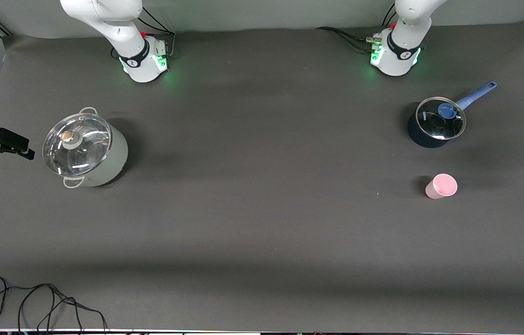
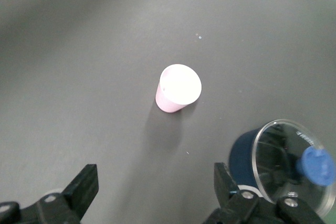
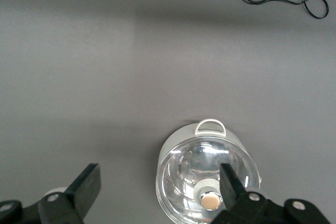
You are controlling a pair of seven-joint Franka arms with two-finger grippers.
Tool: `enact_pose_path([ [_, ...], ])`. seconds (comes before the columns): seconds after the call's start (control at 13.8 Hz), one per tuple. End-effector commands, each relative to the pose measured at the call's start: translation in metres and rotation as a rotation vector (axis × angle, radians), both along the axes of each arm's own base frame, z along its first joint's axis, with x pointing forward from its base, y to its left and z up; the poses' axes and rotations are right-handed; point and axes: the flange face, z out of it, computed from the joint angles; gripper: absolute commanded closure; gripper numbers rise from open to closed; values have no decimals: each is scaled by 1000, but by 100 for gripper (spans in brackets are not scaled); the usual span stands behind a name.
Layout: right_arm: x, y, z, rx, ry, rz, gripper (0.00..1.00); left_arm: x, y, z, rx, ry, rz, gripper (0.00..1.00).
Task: Transfer pink cup from left to right arm
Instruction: 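Lower the left gripper and move it toward the pink cup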
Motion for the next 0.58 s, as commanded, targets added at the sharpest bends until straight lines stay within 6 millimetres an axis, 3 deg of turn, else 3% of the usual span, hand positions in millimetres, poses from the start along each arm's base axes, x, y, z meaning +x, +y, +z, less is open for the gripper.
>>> enact_pose_path([
  [0.0,-4,-2,6,-4,-10,-4,0,-9,24,-57,-150,-131,-64,2],
  [0.36,-3,-2,5,-4,-7,-9,0,-26,26,-151,-400,-289,-108,2],
  [0.51,-3,-2,5,-3,-5,-11,0,-26,19,-173,-461,-342,-108,2],
])
